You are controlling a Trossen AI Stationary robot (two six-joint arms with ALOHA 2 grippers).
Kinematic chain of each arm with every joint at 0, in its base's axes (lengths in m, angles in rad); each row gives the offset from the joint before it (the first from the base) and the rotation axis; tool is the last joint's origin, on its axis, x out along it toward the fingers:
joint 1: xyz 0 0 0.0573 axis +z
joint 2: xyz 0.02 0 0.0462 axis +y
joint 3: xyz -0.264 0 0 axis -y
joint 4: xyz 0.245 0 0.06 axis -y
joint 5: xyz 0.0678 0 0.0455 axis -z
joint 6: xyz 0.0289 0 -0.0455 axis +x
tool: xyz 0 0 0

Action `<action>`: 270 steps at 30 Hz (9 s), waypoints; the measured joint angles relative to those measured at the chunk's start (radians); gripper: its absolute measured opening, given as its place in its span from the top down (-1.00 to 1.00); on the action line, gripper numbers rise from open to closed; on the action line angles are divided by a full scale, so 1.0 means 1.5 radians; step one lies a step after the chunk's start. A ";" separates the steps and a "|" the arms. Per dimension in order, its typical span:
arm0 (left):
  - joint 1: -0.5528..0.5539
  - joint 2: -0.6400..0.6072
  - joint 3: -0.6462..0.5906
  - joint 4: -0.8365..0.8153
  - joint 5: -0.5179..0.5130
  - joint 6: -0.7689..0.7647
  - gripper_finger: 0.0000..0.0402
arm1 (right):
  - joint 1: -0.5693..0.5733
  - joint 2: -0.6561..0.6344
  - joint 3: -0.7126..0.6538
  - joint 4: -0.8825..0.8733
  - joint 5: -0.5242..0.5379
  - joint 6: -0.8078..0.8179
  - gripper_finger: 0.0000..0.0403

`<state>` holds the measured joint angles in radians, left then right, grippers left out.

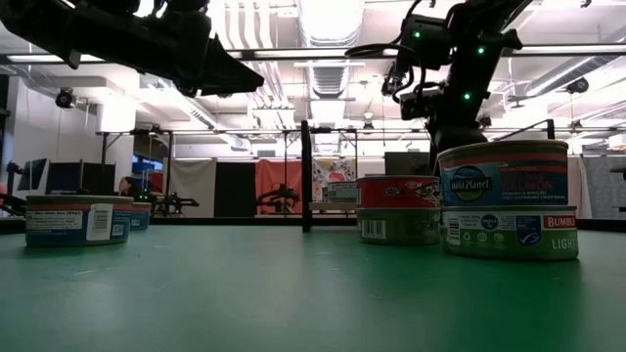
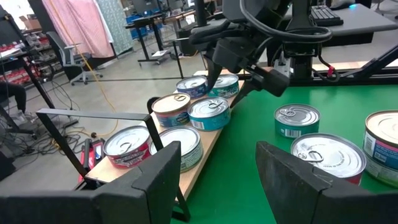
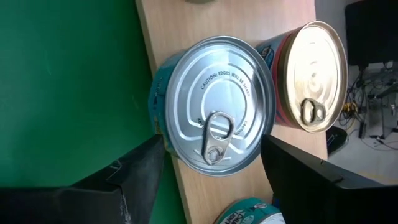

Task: Stack canned seafood by type on shelf
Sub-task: Put the green and blue tuna on the shelf, then adjust the tuna cans on the shelf

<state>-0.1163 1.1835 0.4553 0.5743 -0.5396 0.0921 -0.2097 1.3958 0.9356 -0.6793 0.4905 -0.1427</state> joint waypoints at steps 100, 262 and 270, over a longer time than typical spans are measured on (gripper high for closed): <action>0.002 0.000 0.136 -0.015 -0.189 0.270 0.04 | 0.070 -0.033 -0.070 0.059 -0.065 0.819 0.95; 0.006 -0.177 0.135 -0.376 -0.106 0.052 0.04 | -0.219 0.292 0.304 0.158 -0.254 0.392 0.95; 0.006 -0.177 0.135 -0.376 -0.106 0.052 0.04 | -0.218 0.292 0.303 0.165 -0.262 0.393 0.95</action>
<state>-0.1075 0.9184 0.6579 0.0101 -0.6987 0.1699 -0.5365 1.8343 1.3907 -0.4322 0.0981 0.4471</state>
